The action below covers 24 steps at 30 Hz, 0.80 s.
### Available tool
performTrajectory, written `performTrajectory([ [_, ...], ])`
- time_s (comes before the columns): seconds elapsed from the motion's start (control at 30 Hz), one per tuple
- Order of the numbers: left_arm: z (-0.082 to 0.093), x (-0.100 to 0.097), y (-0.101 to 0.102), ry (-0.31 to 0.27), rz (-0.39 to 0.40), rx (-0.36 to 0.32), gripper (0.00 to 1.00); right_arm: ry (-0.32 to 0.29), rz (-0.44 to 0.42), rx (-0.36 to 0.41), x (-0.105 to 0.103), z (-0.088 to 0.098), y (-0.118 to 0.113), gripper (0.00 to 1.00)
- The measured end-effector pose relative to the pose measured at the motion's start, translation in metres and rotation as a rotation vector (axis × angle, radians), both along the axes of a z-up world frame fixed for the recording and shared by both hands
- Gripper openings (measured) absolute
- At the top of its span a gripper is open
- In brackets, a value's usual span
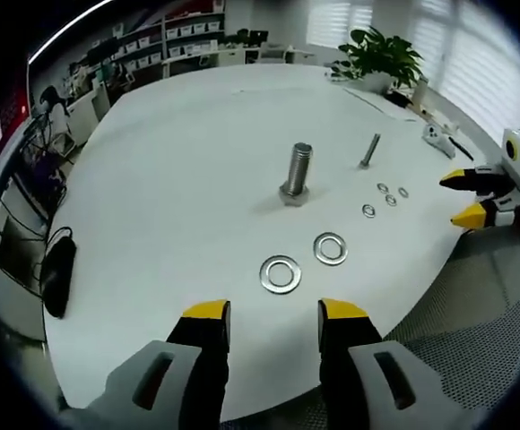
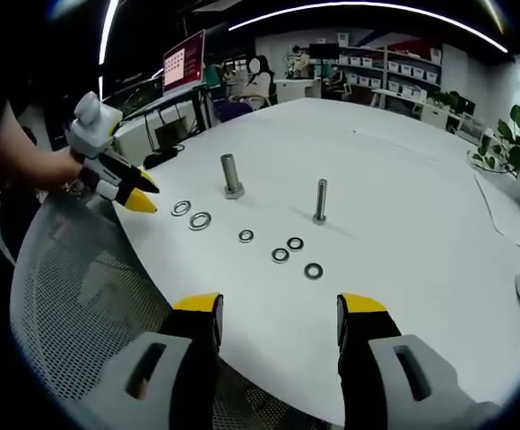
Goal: Place the washer onto the threaded stud by aligning its center hole with the stud, sliding it down to the base, and recovering from edge contact or off-axis alignment until the washer reaches the visible bottom stop.
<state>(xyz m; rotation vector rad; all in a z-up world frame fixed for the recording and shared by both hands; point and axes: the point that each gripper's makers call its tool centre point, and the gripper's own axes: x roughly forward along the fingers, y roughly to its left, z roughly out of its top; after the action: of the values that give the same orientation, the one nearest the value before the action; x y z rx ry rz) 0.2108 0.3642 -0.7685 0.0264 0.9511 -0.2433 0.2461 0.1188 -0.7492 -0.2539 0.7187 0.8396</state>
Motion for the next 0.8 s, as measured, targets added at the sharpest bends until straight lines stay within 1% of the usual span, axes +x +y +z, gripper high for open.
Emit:
performTrajectory([
  [0.07, -0.003, 0.002, -0.003, 0.025, -0.024, 0.012, 0.36, -0.004, 0.007, -0.001, 0.000, 0.000, 0.000, 0.54],
  [0.13, -0.010, 0.003, -0.006, 0.064, -0.047, 0.015, 0.36, 0.000, 0.009, -0.004, -0.001, -0.001, 0.000, 0.54],
  [0.2, -0.013, 0.004, -0.008, 0.077, -0.062, 0.017, 0.34, -0.002, 0.009, -0.002, -0.001, 0.000, 0.001, 0.54],
  [0.27, -0.013, 0.006, -0.009, 0.084, -0.078, 0.031, 0.32, -0.002, 0.007, -0.001, -0.001, 0.000, 0.001, 0.54],
  [0.37, -0.012, 0.011, -0.011, 0.088, -0.089, 0.038, 0.31, -0.005, 0.002, 0.005, 0.000, 0.001, 0.000, 0.54],
  [0.6, -0.019, 0.017, -0.016, 0.130, -0.128, 0.064, 0.31, -0.005, 0.010, 0.002, -0.001, 0.001, 0.001, 0.54],
  [0.67, -0.021, 0.018, -0.016, 0.136, -0.147, 0.085, 0.31, -0.007, 0.007, 0.005, -0.001, 0.001, 0.001, 0.54],
  [0.8, -0.024, 0.018, -0.018, 0.148, -0.166, 0.089, 0.33, -0.009, 0.009, 0.005, -0.001, 0.001, 0.002, 0.54],
])
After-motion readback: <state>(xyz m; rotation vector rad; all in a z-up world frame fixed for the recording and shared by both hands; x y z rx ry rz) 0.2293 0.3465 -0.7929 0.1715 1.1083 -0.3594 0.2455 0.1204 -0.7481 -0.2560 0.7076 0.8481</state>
